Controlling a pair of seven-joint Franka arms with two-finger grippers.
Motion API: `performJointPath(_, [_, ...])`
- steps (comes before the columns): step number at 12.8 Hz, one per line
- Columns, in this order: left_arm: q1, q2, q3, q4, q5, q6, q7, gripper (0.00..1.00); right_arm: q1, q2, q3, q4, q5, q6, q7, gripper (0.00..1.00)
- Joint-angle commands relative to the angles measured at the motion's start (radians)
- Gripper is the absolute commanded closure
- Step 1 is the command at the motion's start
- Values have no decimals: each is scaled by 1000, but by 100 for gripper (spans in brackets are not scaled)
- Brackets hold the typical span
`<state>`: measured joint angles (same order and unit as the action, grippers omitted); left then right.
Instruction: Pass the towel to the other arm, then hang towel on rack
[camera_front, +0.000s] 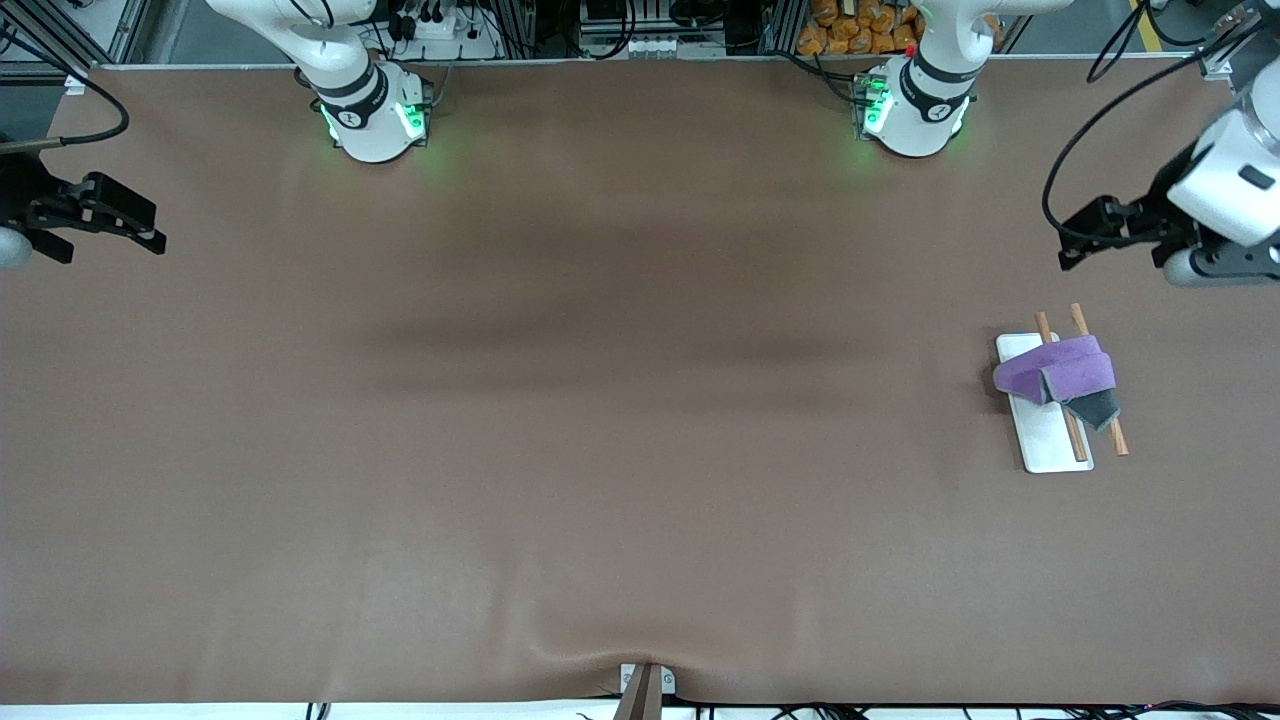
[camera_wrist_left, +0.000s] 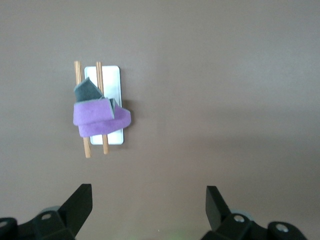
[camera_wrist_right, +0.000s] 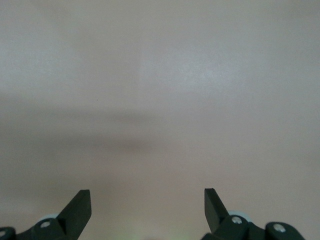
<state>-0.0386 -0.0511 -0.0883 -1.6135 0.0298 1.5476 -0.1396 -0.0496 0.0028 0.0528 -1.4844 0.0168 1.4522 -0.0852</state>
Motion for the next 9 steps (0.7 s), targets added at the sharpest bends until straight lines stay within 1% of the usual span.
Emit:
performJointPath(1, [20,-79,-7,-74,-14,11,-17,0,-13,6,9,18,2,-15,12,0])
performJointPath(4, [20,-61,-1,-24,-16,-17,-12,0,-13,6,9,18,2,-15,12,0])
performJointPath(6, [17,-49,2,16,-18,-61,-15,0,-13,6,9,18,2,-15,12,0])
performJointPath(9, [17,-47,10,23,-18,-75,-6,0,-24,8,9,18,3,-24,10,0])
